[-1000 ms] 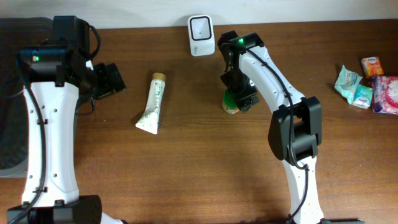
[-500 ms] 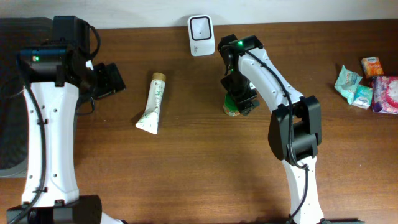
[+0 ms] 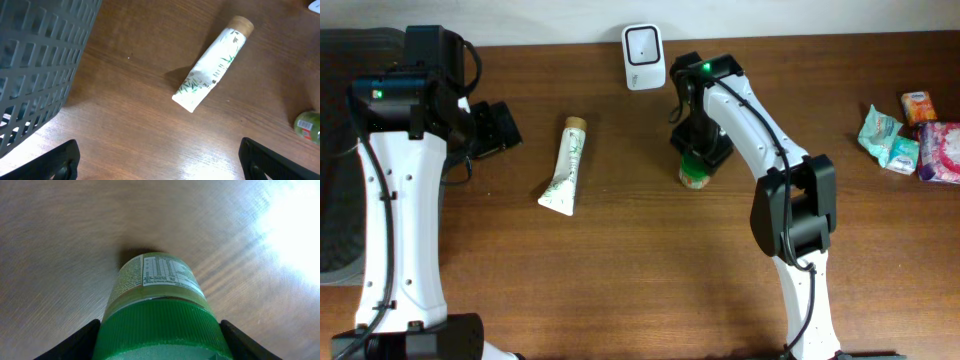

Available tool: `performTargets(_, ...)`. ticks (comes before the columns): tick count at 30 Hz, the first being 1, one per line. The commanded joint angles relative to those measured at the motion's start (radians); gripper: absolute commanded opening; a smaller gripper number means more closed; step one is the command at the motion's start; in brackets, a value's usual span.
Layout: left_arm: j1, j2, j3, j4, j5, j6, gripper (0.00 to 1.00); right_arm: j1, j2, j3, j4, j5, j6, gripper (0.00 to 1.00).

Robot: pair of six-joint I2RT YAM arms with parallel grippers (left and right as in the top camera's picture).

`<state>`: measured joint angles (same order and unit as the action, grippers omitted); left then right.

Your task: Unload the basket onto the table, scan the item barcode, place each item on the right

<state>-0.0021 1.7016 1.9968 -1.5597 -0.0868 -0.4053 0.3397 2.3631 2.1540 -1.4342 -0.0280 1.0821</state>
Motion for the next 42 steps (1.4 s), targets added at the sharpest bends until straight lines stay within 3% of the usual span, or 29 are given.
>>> performTargets(1,0.007,-0.018,0.000,-0.001,-0.008,-0.005,0.99,0.001,0.000,0.092,-0.002,-0.005,-0.428,0.66)
performTargets(5,0.007,-0.018,0.000,-0.001,-0.008,-0.005,0.99,0.001,0.000,0.082,-0.010,-0.005,-0.756,0.65)
performTargets(10,0.007,-0.018,0.000,-0.001,-0.008,-0.005,0.99,0.002,0.000,0.071,-0.005,0.004,-0.989,0.68)
performTargets(12,0.007,-0.018,0.000,-0.001,-0.008,-0.005,0.99,0.000,0.000,0.066,0.003,0.013,-1.000,0.68)
performTargets(14,0.007,-0.018,0.000,-0.001,-0.008,-0.005,0.99,0.000,0.001,0.066,0.005,0.013,-0.996,0.72)
performTargets(16,0.007,-0.018,0.000,-0.001,-0.008,-0.005,0.99,0.002,0.001,0.065,0.001,0.013,-0.996,0.99)
performTargets(18,0.007,-0.018,0.000,-0.001,-0.008,-0.005,0.99,0.001,0.001,0.066,0.002,0.013,-0.951,0.99)
performTargets(21,0.007,-0.018,0.000,-0.001,-0.008,-0.005,0.99,-0.002,0.000,0.087,-0.008,0.013,-0.769,0.99)
performTargets(26,0.007,-0.018,0.000,-0.001,-0.008,-0.005,0.99,-0.002,-0.001,0.282,-0.163,0.013,-0.508,0.99)
performTargets(30,0.007,-0.018,0.000,-0.001,-0.008,-0.005,0.99,0.001,0.000,0.335,-0.212,-0.014,-0.494,0.99)
performTargets(42,0.007,-0.018,0.000,-0.001,-0.008,-0.005,0.99,-0.005,0.000,0.074,-0.061,-0.001,-0.409,0.99)
